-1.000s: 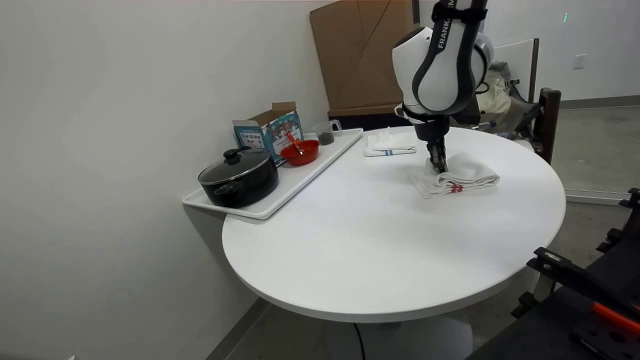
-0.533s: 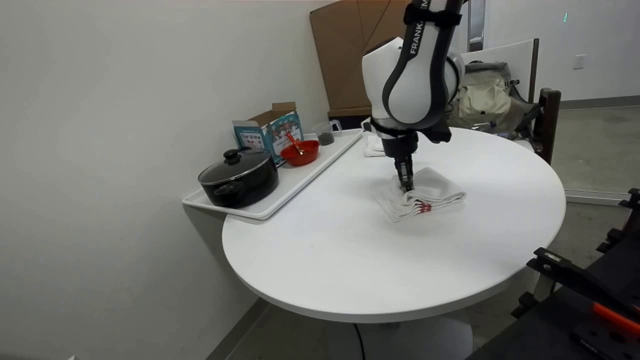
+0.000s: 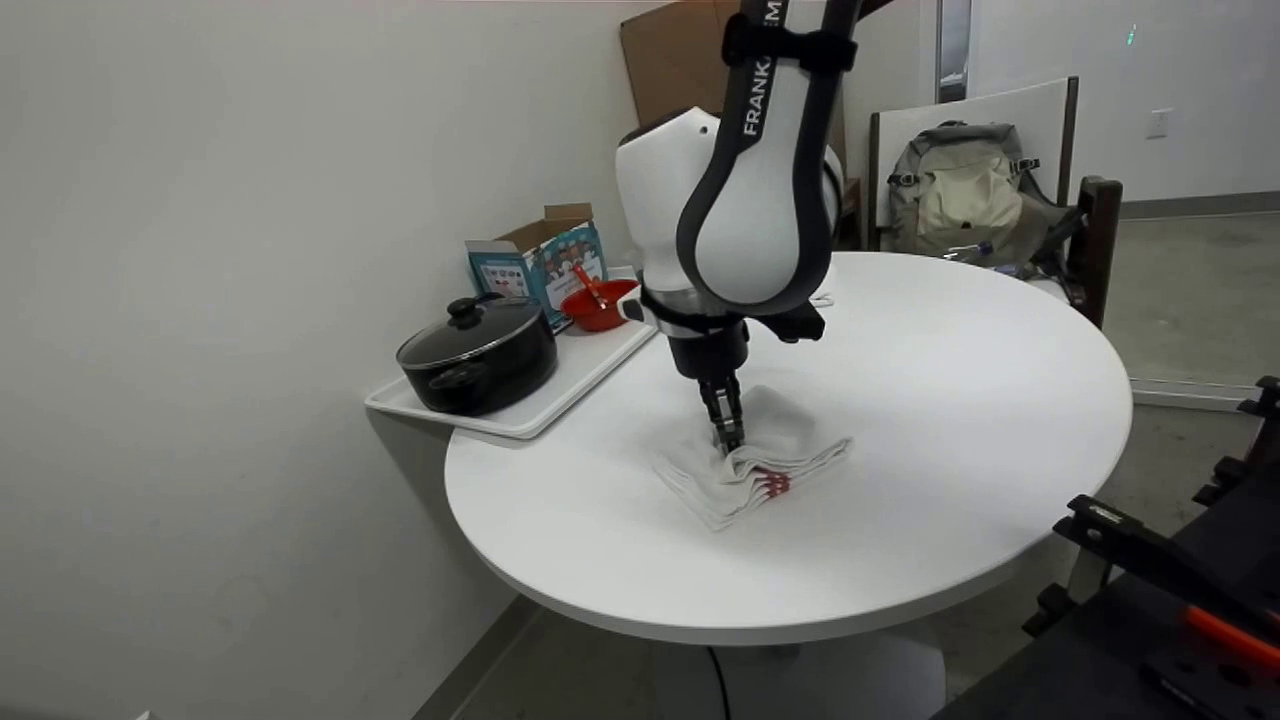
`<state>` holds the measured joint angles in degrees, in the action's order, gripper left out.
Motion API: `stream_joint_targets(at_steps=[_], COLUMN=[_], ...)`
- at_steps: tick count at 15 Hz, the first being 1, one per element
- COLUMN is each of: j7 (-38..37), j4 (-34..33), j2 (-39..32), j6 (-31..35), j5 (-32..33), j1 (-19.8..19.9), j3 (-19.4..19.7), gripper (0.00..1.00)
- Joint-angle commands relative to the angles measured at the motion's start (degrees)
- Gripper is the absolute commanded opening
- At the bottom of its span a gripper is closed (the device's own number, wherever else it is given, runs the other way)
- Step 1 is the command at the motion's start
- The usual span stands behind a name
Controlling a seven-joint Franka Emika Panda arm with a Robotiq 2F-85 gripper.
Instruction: Use the white and red tea towel to wipe the table
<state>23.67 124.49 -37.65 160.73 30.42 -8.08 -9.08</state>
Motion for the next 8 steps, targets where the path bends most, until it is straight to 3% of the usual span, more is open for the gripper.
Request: stream_joint_targets(at_steps=[1, 8], j7=[3.9, 7.5], j4=[2.6, 4.2], j2=[-0.3, 1.5], j6=[-0.1, -3.9], j5=[-0.4, -2.0], j1=[-0.7, 3.4], j3=[-1.1, -0.1], gripper=[0.05, 0.05])
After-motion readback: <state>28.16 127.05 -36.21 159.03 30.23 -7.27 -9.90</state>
